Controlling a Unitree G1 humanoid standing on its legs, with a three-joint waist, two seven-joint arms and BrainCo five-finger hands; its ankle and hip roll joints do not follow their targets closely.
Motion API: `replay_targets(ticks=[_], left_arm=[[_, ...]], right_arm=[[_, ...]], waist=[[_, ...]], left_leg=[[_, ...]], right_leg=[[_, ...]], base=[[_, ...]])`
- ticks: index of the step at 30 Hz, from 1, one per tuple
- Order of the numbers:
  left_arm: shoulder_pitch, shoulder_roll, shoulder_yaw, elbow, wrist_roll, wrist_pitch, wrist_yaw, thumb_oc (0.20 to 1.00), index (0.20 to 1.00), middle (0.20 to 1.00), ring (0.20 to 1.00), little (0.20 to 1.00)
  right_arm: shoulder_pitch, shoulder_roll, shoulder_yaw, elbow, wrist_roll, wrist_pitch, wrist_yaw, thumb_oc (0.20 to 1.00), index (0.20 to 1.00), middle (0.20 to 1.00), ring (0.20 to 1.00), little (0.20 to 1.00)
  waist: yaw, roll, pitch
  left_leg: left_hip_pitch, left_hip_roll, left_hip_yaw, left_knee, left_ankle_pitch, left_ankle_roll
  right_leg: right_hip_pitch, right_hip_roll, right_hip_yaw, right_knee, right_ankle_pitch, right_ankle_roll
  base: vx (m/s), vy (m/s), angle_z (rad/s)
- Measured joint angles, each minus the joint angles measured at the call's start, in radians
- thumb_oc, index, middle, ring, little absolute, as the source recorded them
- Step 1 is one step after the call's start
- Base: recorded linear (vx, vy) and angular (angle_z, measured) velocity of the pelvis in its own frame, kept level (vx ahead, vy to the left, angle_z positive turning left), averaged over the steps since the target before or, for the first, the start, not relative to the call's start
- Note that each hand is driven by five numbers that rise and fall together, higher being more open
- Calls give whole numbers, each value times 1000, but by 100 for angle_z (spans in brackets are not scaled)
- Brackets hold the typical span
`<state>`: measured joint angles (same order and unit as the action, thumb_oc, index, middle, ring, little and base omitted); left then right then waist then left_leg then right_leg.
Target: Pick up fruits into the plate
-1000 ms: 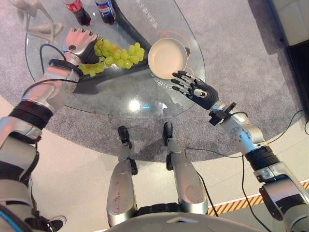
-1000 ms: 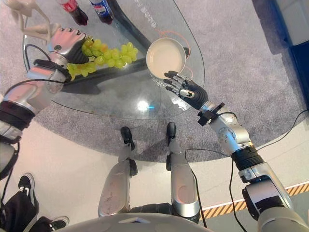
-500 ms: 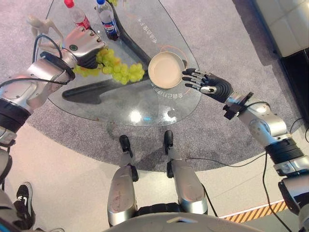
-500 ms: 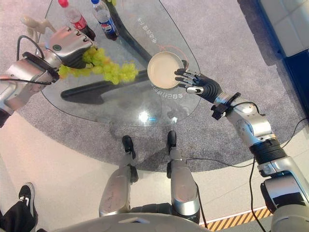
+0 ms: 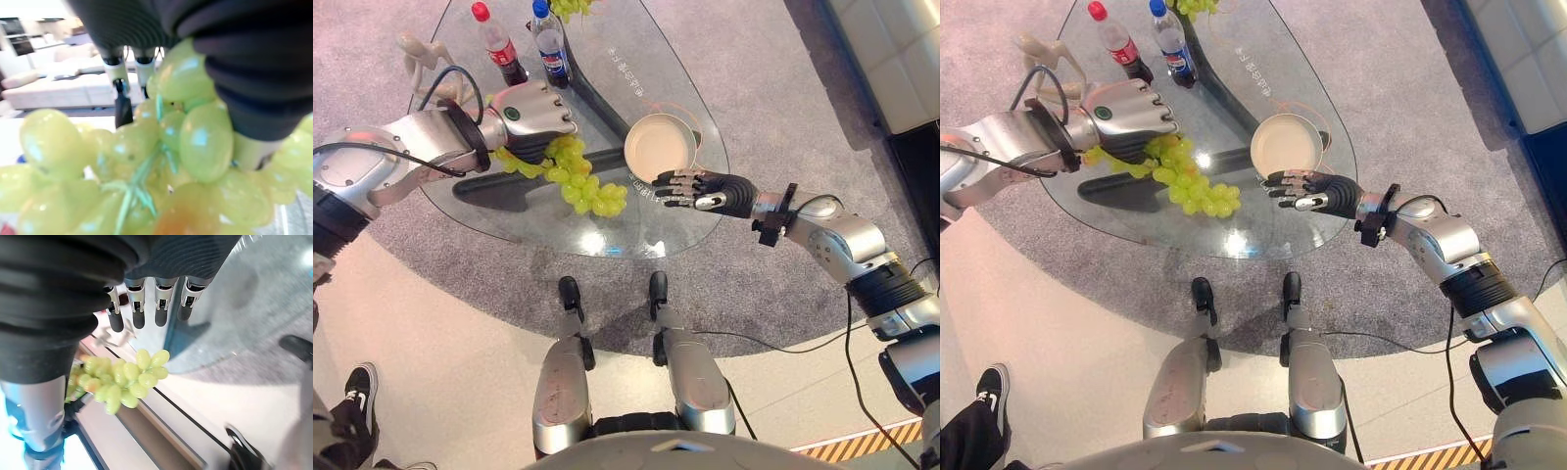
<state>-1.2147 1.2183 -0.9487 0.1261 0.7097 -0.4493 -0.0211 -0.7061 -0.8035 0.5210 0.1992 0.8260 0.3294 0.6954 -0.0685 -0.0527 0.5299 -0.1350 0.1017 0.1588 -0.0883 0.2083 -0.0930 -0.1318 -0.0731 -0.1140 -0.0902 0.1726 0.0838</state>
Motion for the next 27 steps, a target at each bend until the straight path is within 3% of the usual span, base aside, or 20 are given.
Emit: replay_targets(ticks=[10,17,27], left_arm=[[-7,-24,-38,-101,0,-28,-11,200,200,200,200,200],[-7,-76,-38,-177,-1,-42,-32,200,200,200,200,200],[-6,-111,-38,-213,-1,-57,-51,200,200,200,200,200]], right_arm=[[16,66,50,-11,59,117,48,1000,1000,1000,1000,1000],[45,72,87,-10,57,128,51,1000,1000,1000,1000,1000],[55,76,114,-21,58,134,73,1000,1000,1000,1000,1000]], waist=[[10,19,-6],[14,68,-31],[11,75,-36]], left_leg=[[-19,-3,-21,0,-1,-1],[-44,-10,-38,0,5,7],[-44,-16,-38,0,6,7]], right_leg=[[-8,-3,-17,0,-1,0],[-23,-10,-34,0,-3,3],[-22,-16,-35,0,-5,6]], base=[[-27,22,5],[-15,7,7],[0,0,0]])
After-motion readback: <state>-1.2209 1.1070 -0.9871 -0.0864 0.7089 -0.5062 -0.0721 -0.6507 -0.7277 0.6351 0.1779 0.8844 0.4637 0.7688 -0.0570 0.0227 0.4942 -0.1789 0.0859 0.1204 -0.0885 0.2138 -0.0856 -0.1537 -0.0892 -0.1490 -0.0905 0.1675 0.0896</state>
